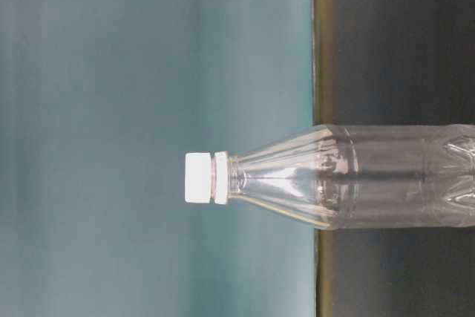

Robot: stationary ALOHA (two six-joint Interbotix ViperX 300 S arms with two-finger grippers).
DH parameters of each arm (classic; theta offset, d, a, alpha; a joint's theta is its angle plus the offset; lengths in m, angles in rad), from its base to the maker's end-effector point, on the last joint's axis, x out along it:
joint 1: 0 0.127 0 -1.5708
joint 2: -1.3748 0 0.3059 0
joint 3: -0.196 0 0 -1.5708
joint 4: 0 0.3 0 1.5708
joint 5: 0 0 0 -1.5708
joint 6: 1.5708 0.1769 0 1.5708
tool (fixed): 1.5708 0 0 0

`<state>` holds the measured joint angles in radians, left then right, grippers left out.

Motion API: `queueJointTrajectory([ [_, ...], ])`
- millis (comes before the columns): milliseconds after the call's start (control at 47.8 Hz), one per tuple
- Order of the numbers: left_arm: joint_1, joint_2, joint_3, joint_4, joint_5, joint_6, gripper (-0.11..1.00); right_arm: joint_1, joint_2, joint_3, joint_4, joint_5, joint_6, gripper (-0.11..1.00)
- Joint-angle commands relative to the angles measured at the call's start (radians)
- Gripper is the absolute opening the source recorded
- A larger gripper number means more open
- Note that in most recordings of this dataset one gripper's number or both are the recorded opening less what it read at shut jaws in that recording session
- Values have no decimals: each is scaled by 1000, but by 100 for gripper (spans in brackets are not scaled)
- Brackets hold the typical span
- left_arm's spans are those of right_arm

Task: Open the bottle cap by holding the bottle with the left arm and twisting the cap with the right arm.
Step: 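Move the left gripper toward the clear plastic bottle's body, then close the left gripper around the bottle body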

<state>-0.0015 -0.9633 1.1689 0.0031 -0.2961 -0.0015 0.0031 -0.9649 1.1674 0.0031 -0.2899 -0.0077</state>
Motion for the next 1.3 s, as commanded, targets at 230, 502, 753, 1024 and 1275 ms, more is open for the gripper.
queueJointTrajectory([
  [230,0,120,-104,43,-66,12,10,-3,14,-64,29,112,37,0],
  [502,0,345,-195,43,-187,11,11,-3,17,-101,31,227,38,0],
  [753,0,546,-293,43,-262,-3,73,5,15,-106,34,235,41,0],
  [1024,-29,744,-371,41,-339,-11,95,6,17,-110,34,258,115,0],
  [1275,-43,851,-345,43,-407,-12,96,6,15,-124,34,311,140,0],
])
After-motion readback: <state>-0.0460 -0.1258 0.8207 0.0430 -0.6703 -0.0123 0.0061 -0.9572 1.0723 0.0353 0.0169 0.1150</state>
